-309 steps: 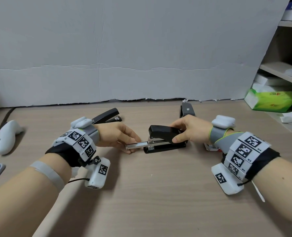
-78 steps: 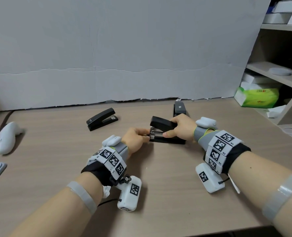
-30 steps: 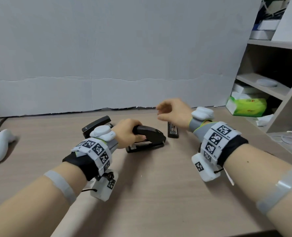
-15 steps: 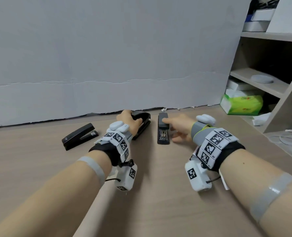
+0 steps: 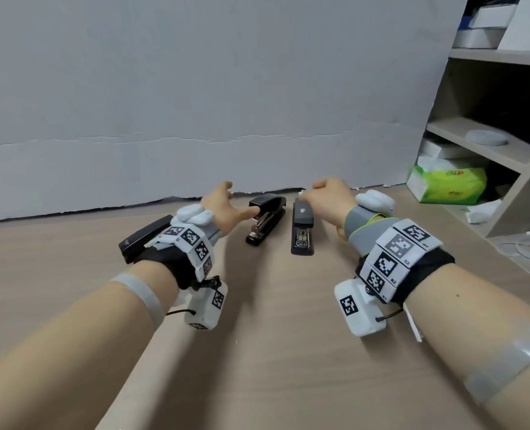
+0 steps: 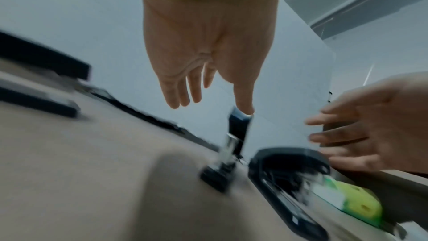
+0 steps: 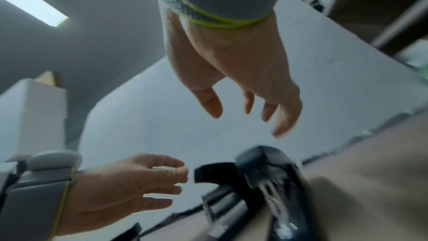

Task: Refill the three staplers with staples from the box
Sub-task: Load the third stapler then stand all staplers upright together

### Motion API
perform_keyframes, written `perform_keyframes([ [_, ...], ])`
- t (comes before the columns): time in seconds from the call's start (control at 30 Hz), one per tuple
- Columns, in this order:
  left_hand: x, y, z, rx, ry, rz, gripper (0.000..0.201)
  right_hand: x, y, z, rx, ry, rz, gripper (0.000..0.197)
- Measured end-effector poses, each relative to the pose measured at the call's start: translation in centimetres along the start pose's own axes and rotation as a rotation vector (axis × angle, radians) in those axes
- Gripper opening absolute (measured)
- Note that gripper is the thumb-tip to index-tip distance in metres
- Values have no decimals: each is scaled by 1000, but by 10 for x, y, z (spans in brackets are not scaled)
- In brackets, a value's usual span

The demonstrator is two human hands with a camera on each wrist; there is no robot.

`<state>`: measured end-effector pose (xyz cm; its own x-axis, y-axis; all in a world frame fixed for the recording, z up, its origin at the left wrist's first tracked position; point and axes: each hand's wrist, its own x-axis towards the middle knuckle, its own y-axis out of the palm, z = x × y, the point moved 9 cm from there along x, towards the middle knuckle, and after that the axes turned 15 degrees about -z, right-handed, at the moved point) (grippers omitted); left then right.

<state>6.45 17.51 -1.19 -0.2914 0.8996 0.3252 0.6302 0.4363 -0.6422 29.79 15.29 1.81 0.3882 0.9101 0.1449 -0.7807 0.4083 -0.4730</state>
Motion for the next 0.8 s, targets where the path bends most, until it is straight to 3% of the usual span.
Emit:
perform_keyframes([
  [0.07,12,-36,16,26,-5,-84,75,-4,-9,25,72,-74,-103,20],
  [0.1,17,-55,30,75,-16,-118,69,-10,-6,37,126,-102,-84,16],
  [0.2,33,-95,87,318,-118,-112,64,-38,32,61,202,-143,159,11],
  [0.3,32,-100,138,453,-201,37,72,-68,76,62,113,-155,368,13],
  [0.4,32,-83,156,454,-137,106,63,-87,109,49,21,-142,498,17],
  [0.57,22,-74,124,480,28,163,36,-102,135,38,-63,-132,604,9],
  [0.63,14,-72,105,417,63,210,36,-101,137,36,-72,-125,598,10],
  [0.8,-18,-61,44,205,204,327,39,-92,127,24,-120,-121,505,42],
])
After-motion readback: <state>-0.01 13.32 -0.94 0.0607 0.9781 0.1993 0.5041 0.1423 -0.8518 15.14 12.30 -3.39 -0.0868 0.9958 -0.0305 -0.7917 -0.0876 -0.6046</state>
